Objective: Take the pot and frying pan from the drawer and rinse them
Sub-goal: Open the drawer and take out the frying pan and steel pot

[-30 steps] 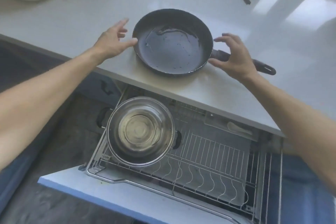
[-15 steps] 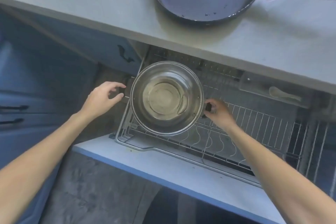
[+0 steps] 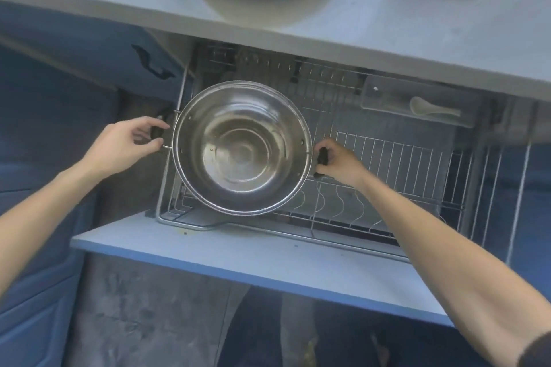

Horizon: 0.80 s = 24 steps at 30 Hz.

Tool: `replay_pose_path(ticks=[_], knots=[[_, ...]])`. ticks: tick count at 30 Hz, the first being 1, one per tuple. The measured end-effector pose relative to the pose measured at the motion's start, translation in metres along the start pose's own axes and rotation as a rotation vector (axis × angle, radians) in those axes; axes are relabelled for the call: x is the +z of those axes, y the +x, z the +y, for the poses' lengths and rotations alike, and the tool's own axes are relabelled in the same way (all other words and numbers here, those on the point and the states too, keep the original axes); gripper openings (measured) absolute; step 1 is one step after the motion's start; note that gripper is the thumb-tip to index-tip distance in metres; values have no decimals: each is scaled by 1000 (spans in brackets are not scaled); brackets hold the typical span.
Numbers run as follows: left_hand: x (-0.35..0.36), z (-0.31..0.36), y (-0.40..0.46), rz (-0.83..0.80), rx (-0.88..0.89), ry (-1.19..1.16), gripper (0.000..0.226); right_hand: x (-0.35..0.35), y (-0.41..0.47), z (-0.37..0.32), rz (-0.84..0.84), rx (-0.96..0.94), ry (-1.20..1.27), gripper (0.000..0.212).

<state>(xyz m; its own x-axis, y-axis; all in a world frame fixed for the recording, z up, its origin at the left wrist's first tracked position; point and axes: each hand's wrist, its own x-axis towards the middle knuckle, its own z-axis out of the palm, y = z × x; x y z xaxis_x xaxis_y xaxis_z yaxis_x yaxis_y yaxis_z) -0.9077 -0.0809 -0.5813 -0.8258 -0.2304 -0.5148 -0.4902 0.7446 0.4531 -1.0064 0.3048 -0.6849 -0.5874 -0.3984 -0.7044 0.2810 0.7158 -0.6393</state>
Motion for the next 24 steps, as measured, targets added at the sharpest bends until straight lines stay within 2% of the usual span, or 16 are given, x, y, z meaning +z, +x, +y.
replay_pose_path(ticks=[5, 8, 11, 12, 14, 16, 19, 20, 24], knots=[[-24, 38, -25, -73, -13, -141, 37, -42, -79, -8, -74, -42, 101, 30], [-45, 72, -44, -178, 58, -255, 20, -69, -147, -15, -53, -8, 127, 31], [-65, 112, -55, -270, 162, -244, 59, -104, -220, -27, 18, 7, 120, 27], [-69, 127, -57, -291, 212, -231, 57, -117, -243, -31, 37, 10, 115, 25], [-79, 168, -64, -371, 299, -235, 36, -146, -287, -40, 80, 31, 98, 23], [-89, 214, -65, -431, 390, -231, 23, -175, -324, -47, 145, 45, 91, 24], [-97, 281, -53, -460, 529, -227, 42, -221, -358, -42, 305, 28, 84, 28], [-98, 304, -46, -449, 571, -226, 41, -237, -366, -40, 365, 22, 85, 25], [-94, 397, -8, -413, 652, -262, 23, -307, -371, -25, 561, -22, 160, 21]])
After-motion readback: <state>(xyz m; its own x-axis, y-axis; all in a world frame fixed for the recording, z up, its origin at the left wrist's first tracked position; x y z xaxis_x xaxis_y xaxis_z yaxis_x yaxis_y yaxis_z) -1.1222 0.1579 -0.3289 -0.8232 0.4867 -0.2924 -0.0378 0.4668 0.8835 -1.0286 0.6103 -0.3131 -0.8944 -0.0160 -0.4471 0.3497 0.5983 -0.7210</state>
